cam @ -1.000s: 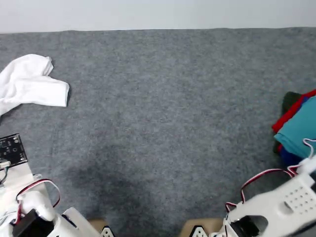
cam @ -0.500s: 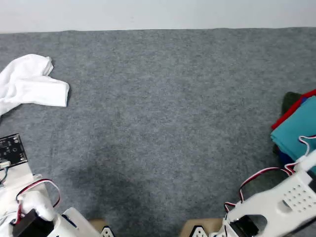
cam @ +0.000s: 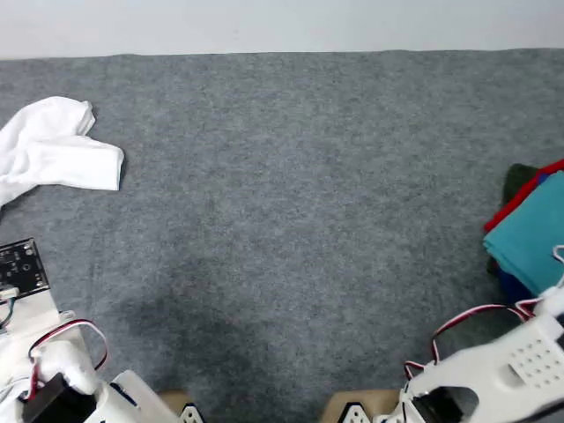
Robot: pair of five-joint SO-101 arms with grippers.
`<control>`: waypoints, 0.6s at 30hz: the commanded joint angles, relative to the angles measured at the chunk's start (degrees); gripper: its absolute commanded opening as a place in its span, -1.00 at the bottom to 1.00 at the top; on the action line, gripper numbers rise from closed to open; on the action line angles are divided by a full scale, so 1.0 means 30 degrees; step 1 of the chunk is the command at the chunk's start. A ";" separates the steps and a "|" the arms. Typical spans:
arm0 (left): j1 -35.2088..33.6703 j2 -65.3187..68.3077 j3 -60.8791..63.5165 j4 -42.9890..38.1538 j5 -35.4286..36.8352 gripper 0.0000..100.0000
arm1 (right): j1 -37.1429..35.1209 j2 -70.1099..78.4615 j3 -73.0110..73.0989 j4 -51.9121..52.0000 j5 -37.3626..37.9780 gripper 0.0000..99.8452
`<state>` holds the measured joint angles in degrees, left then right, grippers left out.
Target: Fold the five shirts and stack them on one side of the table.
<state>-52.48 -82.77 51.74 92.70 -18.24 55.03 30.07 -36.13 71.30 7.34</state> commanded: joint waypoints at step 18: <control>-0.0059 -0.0088 -0.0103 -0.0029 0.0147 -0.99 | -0.0718 -0.0454 -0.4366 0.2828 0.0762 -0.98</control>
<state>-52.48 -82.77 51.74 92.70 -18.24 55.47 35.34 -44.04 75.78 9.54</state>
